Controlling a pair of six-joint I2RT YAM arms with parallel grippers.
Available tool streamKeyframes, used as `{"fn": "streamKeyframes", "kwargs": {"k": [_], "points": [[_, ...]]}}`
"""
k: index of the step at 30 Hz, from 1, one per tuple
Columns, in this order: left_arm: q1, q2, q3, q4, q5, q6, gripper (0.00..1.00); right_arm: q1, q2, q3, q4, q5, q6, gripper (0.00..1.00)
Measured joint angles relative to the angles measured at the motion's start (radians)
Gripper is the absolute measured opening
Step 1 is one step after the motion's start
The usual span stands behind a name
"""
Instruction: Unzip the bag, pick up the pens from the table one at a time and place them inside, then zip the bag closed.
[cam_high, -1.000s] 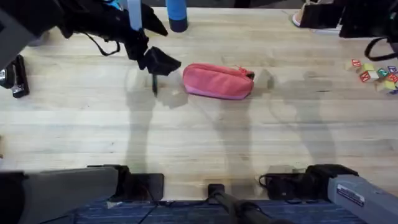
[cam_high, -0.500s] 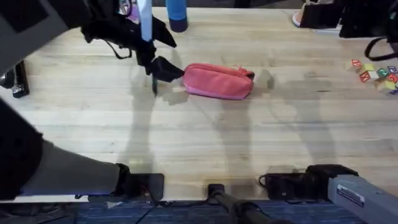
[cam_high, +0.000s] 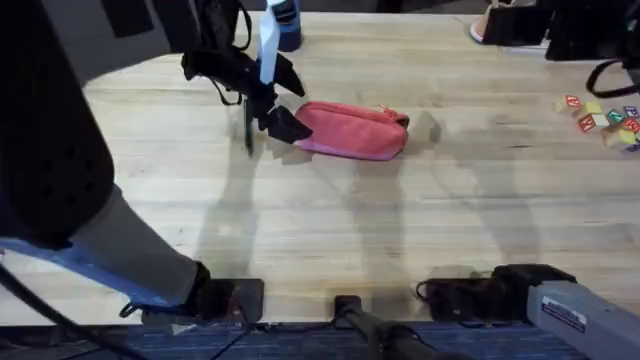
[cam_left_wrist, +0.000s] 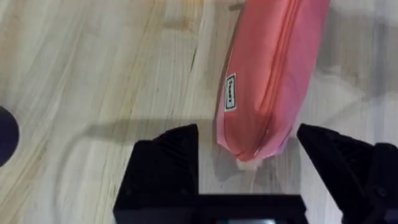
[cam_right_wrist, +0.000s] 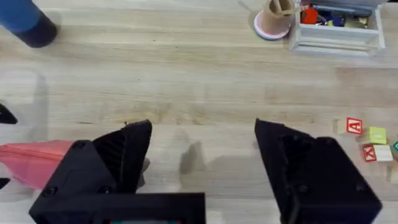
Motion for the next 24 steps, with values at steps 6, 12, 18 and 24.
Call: {"fn": "streamKeyframes", "kwargs": {"k": [6,12,18,24], "points": [[0.000,0.012,0.000,0.014,0.026,0.000,0.842,0.000,0.000,0.000,0.000,0.000,0.000,0.996],[-0.001,0.011,0.000,0.015,0.054,0.000,0.363,0.000,0.000,0.000,0.000,0.000,0.000,0.996],[-0.006,0.012,0.000,0.014,0.059,0.004,0.046,0.000,0.000,0.000,0.000,-0.023,0.000,0.996],[-0.006,0.012,0.000,0.014,0.059,0.004,0.045,0.000,0.002,0.000,0.004,-0.139,0.000,0.996]]}}
